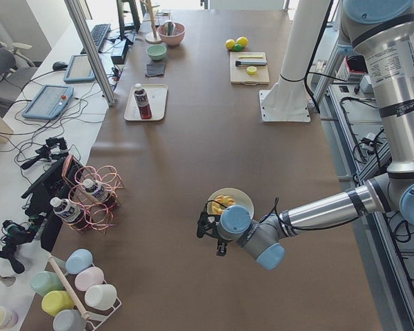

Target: Place donut on tray

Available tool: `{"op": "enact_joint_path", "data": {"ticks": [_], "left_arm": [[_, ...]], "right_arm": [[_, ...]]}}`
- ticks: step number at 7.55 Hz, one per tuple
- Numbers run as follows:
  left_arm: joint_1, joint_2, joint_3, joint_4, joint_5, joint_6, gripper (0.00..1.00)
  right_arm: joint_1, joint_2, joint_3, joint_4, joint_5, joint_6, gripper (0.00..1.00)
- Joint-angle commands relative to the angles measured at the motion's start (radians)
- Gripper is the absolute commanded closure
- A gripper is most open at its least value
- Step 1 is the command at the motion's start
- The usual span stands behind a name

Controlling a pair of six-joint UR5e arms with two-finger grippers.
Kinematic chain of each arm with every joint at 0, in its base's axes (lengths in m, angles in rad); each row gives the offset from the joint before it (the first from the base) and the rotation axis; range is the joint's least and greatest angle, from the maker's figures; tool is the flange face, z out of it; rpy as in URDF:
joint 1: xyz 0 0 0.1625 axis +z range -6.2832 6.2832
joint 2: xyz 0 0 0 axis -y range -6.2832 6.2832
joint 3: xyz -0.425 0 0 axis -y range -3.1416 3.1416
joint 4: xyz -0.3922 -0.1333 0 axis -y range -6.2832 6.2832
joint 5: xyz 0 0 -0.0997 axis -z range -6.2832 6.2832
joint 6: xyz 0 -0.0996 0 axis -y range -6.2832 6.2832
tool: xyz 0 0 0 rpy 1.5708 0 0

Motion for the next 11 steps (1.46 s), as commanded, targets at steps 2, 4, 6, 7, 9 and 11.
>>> {"op": "enact_joint_path", "data": {"ticks": [2,4,6,7,9,11], "left_arm": [[0.086,-0.006,0.051,-0.148,0.002,-0.120,0.29],[0.098,-0.018,0.079,-0.180,0.002,-0.121,0.37],[0.098,-0.020,0.078,-0.180,-0.004,-0.123,0.58],[0.098,-0.021,0.076,-0.181,-0.007,-0.123,0.75],[0.098,-0.028,0.078,-0.180,-0.009,-0.123,0.86],[0.098,-0.029,0.076,-0.181,-0.009,-0.123,0.88]], "right_arm": [[-0.001,-0.005,0.000,0.001,0.002,0.003,0.00],[-0.001,-0.005,-0.001,0.001,0.002,0.004,0.00],[-0.009,0.000,0.003,0.001,0.005,0.025,0.00],[-0.024,0.005,0.006,0.003,0.005,0.050,0.00],[-0.041,0.006,0.006,0.003,0.004,0.067,0.00],[-0.046,0.008,0.006,0.003,0.004,0.067,0.00]]}}
